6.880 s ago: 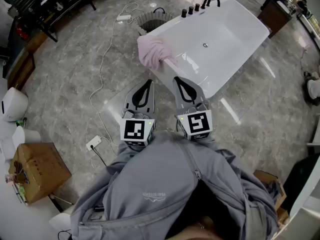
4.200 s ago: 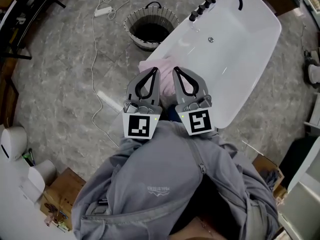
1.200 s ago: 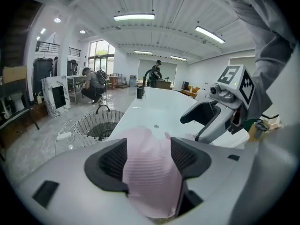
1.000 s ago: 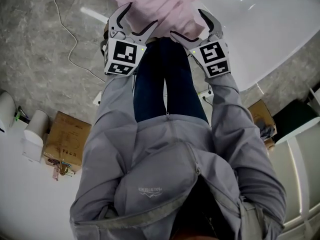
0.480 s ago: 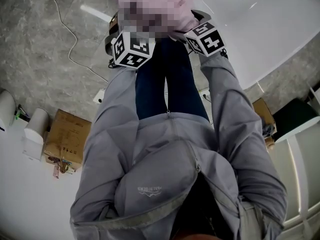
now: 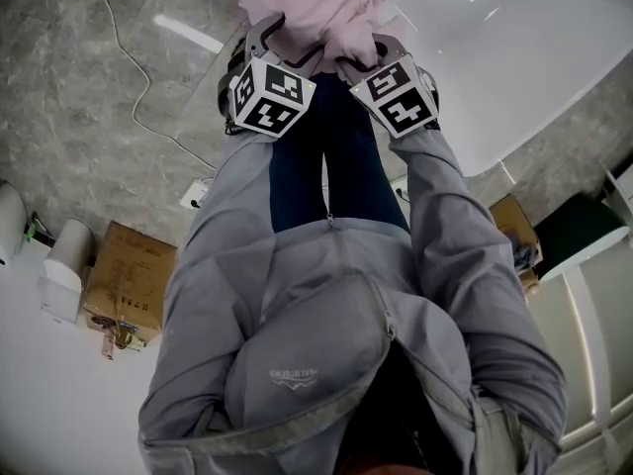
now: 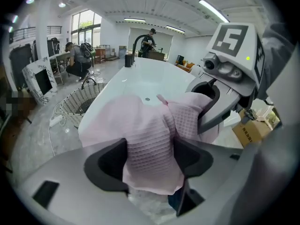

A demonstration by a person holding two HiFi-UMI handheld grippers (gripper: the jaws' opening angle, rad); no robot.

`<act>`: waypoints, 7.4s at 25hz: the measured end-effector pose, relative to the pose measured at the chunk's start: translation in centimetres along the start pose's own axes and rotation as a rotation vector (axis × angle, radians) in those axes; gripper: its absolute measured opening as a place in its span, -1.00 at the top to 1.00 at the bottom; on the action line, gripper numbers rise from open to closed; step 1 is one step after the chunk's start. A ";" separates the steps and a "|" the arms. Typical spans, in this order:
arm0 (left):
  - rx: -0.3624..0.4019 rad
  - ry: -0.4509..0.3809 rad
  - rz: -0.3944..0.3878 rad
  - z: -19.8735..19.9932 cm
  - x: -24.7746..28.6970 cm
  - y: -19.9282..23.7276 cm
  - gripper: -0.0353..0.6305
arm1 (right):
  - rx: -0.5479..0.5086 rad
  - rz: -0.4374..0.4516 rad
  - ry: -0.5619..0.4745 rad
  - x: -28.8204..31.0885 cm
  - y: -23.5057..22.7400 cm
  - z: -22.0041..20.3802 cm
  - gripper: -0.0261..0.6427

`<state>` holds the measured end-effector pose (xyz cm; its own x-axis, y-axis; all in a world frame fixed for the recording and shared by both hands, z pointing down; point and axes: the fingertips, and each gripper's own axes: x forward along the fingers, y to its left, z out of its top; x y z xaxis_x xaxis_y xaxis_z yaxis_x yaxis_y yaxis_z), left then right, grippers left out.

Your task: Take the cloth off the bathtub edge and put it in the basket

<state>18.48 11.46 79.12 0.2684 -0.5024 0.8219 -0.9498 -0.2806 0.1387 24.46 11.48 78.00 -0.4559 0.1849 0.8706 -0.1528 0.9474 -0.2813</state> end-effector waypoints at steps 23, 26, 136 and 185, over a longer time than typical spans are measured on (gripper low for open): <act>-0.072 -0.159 0.024 8.7 -13.6 -1.8 0.52 | -0.093 0.049 -0.184 -14.0 6.1 9.3 0.69; -0.074 -0.204 0.059 10.8 -16.0 -1.5 0.53 | -0.126 0.043 -0.230 -16.4 6.5 11.1 0.69; -0.010 -0.670 0.304 22.2 -44.3 35.1 0.56 | -0.391 -0.031 -0.674 -19.2 13.7 58.0 0.69; 0.517 -0.514 -0.400 49.7 -23.1 36.4 0.55 | 0.214 -0.543 -0.735 -26.2 -17.6 58.3 0.69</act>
<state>-14.28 -27.82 37.72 0.7290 -0.5607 0.3927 -0.6070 -0.7946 -0.0077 -12.04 -25.29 36.65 -0.7032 -0.5493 0.4513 -0.6321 0.7736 -0.0434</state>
